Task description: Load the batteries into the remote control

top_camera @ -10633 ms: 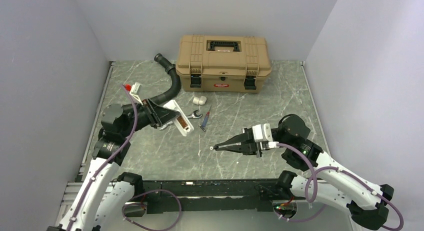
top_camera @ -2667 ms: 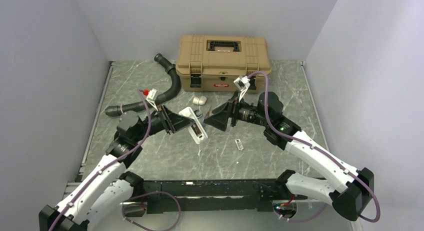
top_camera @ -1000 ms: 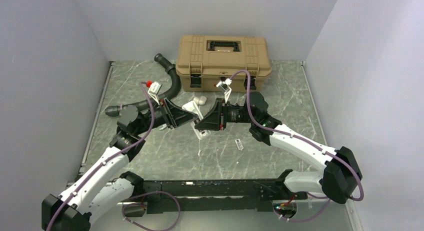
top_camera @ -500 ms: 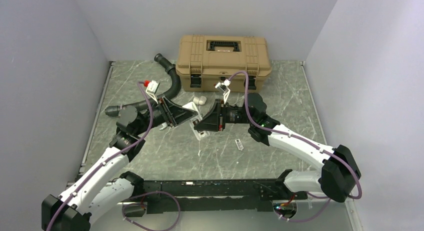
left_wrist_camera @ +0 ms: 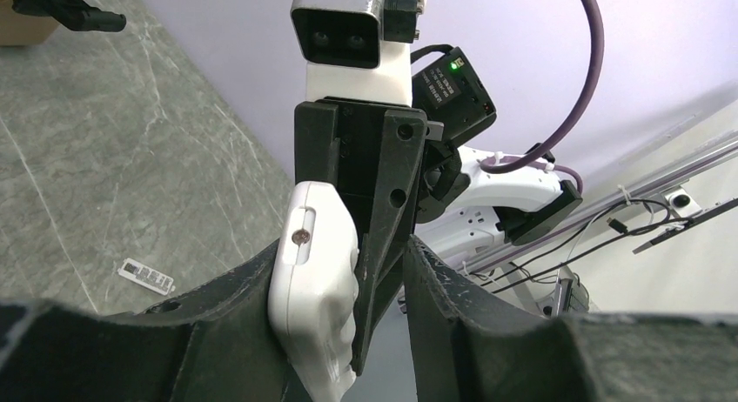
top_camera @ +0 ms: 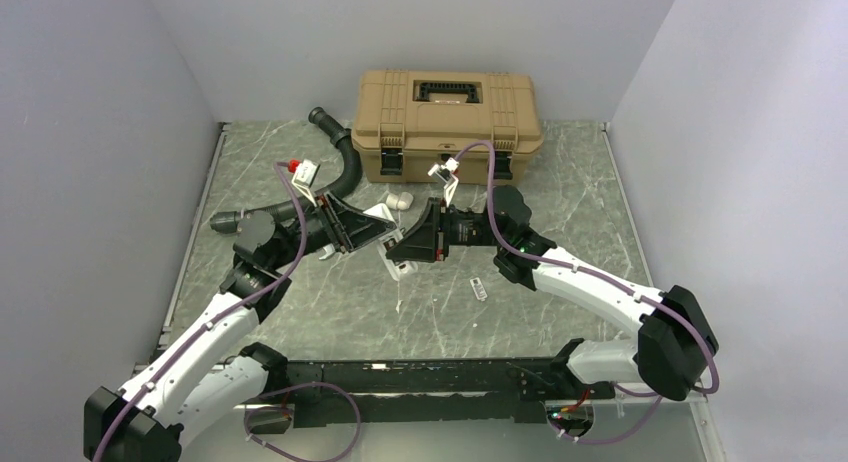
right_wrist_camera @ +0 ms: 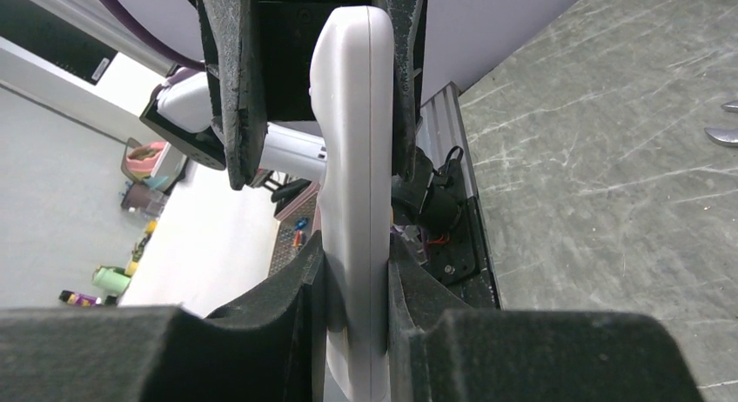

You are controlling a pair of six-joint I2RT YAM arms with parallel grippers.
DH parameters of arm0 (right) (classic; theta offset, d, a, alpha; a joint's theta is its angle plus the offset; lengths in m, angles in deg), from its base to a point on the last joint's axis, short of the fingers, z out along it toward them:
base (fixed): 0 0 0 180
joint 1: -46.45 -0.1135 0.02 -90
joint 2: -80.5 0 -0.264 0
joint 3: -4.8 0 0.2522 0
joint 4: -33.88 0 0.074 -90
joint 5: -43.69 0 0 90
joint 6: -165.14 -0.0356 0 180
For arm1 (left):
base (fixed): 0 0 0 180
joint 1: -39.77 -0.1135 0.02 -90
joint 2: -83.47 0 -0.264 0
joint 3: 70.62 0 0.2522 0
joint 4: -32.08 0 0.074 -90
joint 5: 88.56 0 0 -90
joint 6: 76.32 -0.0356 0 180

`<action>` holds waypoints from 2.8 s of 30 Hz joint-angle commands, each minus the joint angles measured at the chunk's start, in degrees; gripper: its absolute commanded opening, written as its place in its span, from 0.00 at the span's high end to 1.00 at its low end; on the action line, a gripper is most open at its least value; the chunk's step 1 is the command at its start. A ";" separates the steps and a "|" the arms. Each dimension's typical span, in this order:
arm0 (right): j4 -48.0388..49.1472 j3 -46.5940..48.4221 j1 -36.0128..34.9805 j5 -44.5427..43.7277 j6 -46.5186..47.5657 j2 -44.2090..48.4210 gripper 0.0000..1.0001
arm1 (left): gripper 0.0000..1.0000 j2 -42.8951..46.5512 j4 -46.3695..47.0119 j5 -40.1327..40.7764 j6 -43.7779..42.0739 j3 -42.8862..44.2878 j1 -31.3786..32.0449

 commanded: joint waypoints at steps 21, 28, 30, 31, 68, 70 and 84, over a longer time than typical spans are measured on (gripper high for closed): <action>-1.32 1.64 -0.17 -1.70 5.72 1.83 0.53 | 1.00 0.65 0.90 -1.01 -0.85 1.05 0.07; -11.05 4.09 -0.09 -6.22 14.02 5.23 0.37 | 1.00 1.36 -2.11 -0.23 -2.22 1.13 0.09; -11.75 4.11 -0.06 -7.22 14.88 6.01 0.36 | 1.00 1.52 -2.81 0.14 -2.59 1.04 0.08; -11.87 4.06 -0.04 -8.03 15.17 6.50 0.36 | 1.00 1.66 -3.12 0.31 -2.75 1.04 0.10; -40.41 18.94 -11.64 -35.44 13.26 1.97 0.70 | 1.00 4.93 -30.26 17.48 -15.31 8.07 0.12; -40.65 19.26 -11.69 -35.32 13.24 1.60 0.69 | 1.00 4.84 -30.11 17.35 -15.14 7.98 0.13; -40.65 19.92 -12.17 -33.89 11.92 -0.48 0.75 | 1.00 4.48 -31.29 18.07 -15.30 8.50 0.13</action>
